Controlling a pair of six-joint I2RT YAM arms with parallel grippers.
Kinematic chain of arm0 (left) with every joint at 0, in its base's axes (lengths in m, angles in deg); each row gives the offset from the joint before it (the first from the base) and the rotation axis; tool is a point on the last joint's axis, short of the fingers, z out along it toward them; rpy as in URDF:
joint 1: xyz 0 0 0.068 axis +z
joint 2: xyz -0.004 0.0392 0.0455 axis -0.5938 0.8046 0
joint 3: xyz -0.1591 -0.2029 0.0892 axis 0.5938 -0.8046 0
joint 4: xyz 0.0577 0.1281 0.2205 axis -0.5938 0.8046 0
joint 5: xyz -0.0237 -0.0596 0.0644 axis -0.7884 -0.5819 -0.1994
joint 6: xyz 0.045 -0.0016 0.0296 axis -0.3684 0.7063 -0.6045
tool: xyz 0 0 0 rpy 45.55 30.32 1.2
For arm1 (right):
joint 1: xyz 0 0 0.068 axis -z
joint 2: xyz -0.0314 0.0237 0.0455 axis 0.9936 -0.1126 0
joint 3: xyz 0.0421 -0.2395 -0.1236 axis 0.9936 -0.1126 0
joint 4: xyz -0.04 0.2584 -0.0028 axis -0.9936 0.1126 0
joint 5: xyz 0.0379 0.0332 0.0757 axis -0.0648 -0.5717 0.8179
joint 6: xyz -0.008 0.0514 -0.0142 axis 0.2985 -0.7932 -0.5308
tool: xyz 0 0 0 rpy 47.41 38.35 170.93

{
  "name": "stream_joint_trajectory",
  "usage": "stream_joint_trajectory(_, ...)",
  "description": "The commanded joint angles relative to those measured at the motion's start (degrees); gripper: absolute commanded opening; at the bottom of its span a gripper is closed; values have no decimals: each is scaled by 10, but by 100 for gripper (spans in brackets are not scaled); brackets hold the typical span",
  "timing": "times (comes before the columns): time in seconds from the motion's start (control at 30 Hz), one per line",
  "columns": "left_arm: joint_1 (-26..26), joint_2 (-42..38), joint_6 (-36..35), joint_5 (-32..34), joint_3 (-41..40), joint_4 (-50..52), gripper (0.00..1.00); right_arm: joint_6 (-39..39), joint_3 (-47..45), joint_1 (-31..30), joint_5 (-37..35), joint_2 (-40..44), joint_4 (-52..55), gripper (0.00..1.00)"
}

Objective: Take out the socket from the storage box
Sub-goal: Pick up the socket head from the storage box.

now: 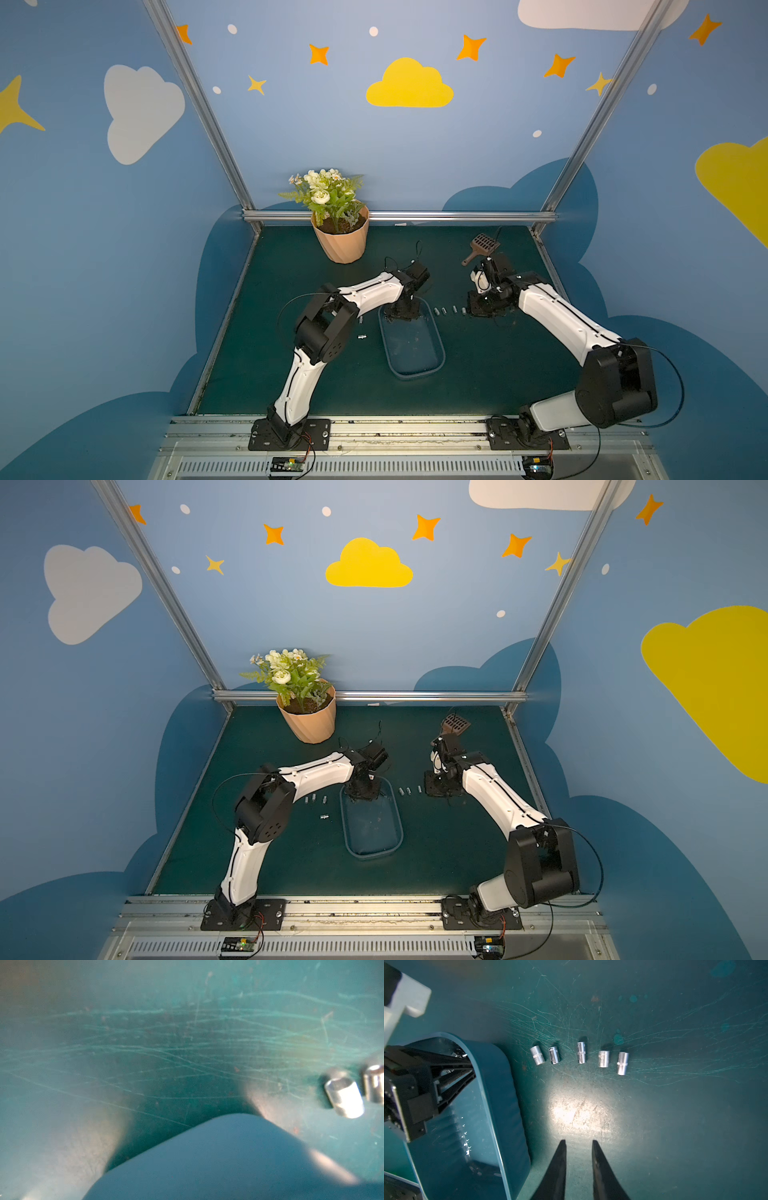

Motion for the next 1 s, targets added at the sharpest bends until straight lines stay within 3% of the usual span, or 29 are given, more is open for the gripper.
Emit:
stream_joint_trajectory(0.0,1,24,-8,0,-10,-1,17,-2,-9,0,2,-5,-2,24)
stream_joint_trajectory(0.13,-1,21,-11,-3,-10,-2,12,-2,-8,-1,2,-4,0,24)
stream_joint_trajectory(0.4,-4,-32,-3,3,-38,-8,11,-2,-5,-2,-1,-2,3,24)
stream_joint_trajectory(0.97,10,-217,27,44,-95,10,11,3,4,-9,12,-28,-7,23)
